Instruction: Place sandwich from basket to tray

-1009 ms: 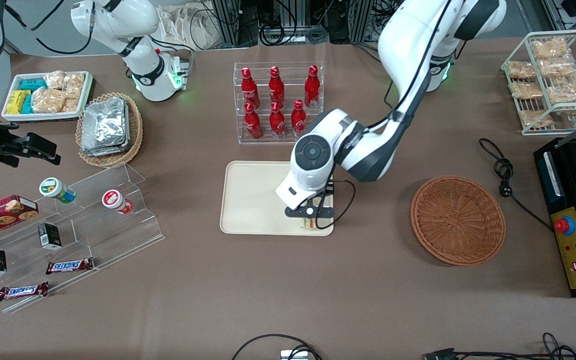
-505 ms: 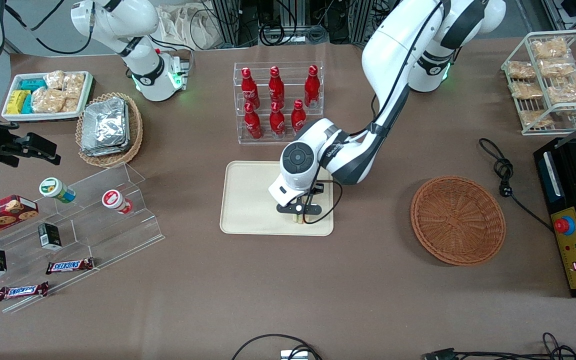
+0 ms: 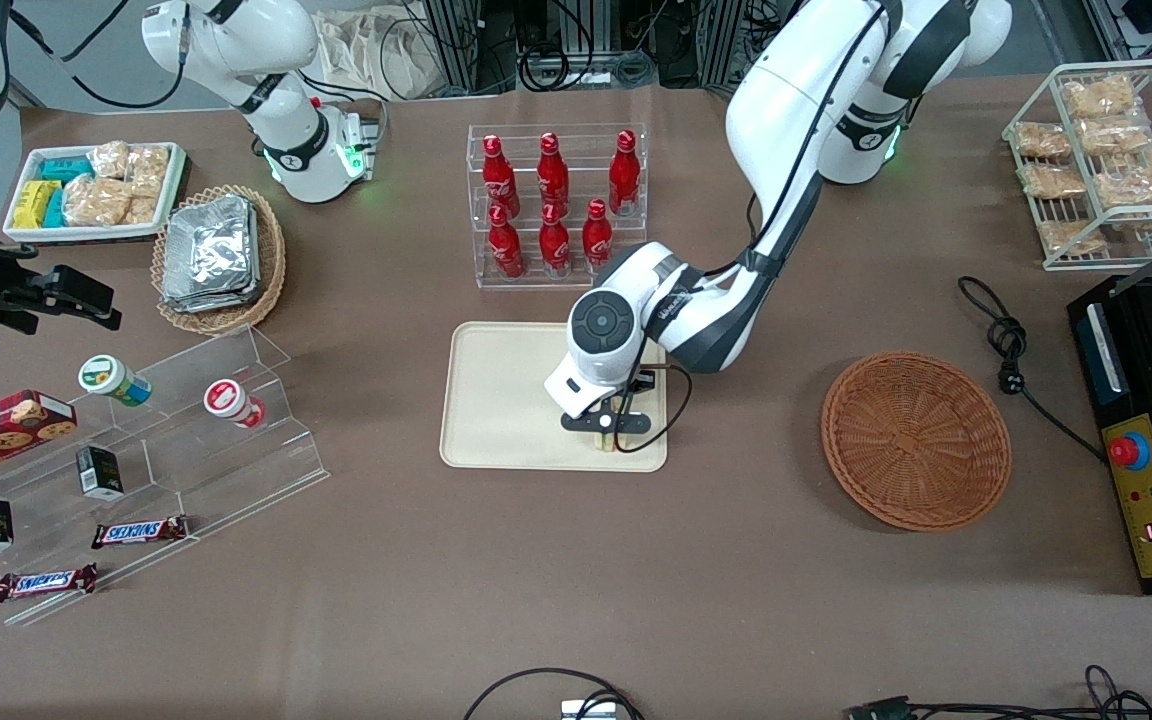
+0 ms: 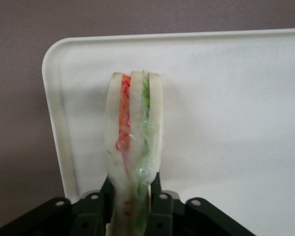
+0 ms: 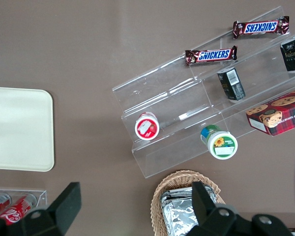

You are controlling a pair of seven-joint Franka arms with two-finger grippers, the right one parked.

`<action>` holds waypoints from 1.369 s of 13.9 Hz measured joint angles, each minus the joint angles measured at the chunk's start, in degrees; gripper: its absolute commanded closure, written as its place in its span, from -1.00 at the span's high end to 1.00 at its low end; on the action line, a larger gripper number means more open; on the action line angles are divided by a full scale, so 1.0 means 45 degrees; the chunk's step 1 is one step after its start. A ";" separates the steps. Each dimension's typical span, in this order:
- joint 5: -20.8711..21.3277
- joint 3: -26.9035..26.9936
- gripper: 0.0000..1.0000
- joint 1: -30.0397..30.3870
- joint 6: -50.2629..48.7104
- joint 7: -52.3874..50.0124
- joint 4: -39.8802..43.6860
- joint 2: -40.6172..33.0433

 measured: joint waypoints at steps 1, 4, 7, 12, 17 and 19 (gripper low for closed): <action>0.0002 0.0007 1.00 0.0000 0.0067 0.0000 -0.0010 0.0041; 0.0003 0.0028 1.00 0.0000 0.0168 0.0000 -0.0011 0.0064; 0.0003 0.0041 1.00 0.0020 0.0266 -0.0477 0.0116 -0.0165; 0.0125 0.0232 1.00 0.1061 -0.1097 -0.1194 0.0335 -0.2627; 0.0548 0.0294 1.00 0.3977 -0.2922 0.0928 0.0274 -0.4727; 0.0559 0.0300 1.00 0.4957 -0.3220 0.2246 -0.0047 -0.5353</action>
